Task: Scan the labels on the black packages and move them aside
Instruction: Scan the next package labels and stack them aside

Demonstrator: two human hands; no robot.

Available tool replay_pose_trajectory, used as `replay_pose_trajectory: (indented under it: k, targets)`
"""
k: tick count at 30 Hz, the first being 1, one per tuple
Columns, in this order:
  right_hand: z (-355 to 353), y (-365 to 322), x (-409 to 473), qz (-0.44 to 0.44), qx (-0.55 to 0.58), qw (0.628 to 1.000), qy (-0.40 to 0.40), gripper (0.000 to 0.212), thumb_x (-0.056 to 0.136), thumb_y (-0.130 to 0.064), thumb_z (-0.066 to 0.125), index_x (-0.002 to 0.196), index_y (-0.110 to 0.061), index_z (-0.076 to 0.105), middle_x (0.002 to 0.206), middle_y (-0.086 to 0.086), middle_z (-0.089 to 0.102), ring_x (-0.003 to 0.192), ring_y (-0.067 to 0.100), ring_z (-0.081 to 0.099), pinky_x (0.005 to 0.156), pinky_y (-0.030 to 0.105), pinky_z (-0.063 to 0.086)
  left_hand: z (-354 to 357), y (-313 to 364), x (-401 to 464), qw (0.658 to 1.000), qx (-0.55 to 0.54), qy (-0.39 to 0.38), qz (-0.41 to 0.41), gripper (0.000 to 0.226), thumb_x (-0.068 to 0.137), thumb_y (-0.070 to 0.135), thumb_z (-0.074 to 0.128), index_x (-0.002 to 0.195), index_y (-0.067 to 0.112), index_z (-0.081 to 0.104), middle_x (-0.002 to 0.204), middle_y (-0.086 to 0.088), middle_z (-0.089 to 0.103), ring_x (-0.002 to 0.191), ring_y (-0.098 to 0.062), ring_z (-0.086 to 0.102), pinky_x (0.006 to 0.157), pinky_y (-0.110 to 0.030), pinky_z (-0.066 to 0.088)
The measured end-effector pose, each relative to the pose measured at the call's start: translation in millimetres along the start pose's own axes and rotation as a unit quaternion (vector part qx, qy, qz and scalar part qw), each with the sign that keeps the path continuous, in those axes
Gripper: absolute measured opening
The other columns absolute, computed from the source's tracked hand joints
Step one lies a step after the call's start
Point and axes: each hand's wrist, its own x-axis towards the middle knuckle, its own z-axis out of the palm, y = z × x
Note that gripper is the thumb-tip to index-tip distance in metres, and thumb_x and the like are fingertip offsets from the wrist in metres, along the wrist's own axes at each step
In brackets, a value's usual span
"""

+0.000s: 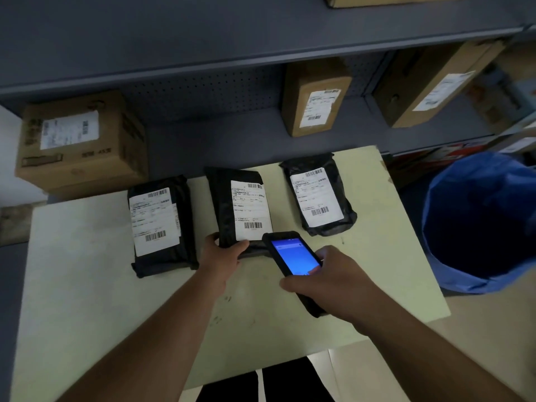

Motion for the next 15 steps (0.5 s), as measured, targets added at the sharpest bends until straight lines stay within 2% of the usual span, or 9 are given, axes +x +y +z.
replay_pose_trajectory:
  k: [2,3,7,15]
  targets:
    - [-7,5,1,0.003,0.003,1.000,0.004,0.057,0.067,-0.048,0.088,0.106,-0.019,0.057,0.095,0.001,0.068,0.071,0.014,0.063,0.061,0.029,0.052,5,-1,5,0.998,0.056,0.013,0.016,0.087,0.055,0.050,0.087,0.134,0.031,0.056,0.119,0.005,0.070,0.107,-0.022,0.071,0.094,-0.049,0.061]
    - [-10,7,1,0.004,0.006,1.000,0.006,0.057,0.068,-0.048,0.088,0.106,-0.019,0.057,0.095,0.001,0.068,0.071,0.014,0.063,0.060,0.028,0.050,8,-2,6,0.997,0.069,0.011,0.021,0.087,0.053,0.053,0.083,0.134,0.034,0.056,0.118,0.008,0.070,0.107,-0.022,0.070,0.094,-0.050,0.060]
    - [-24,14,4,0.006,0.015,1.000,0.019,0.057,0.068,-0.048,0.088,0.106,-0.018,0.057,0.094,0.000,0.068,0.070,0.014,0.061,0.061,0.028,0.050,22,7,3,0.996,0.086,-0.006,0.029,0.074,0.061,0.047,0.079,0.130,0.029,0.058,0.116,0.005,0.072,0.105,-0.023,0.070,0.096,-0.050,0.059]
    - [-43,34,10,0.020,0.035,0.999,0.018,0.057,0.069,-0.047,0.087,0.109,-0.020,0.056,0.090,-0.002,0.068,0.066,0.012,0.061,0.059,0.027,0.050,59,-1,19,0.994,0.095,-0.039,0.024,0.075,0.052,0.057,0.076,0.122,0.033,0.066,0.114,0.007,0.075,0.107,-0.022,0.071,0.098,-0.048,0.060]
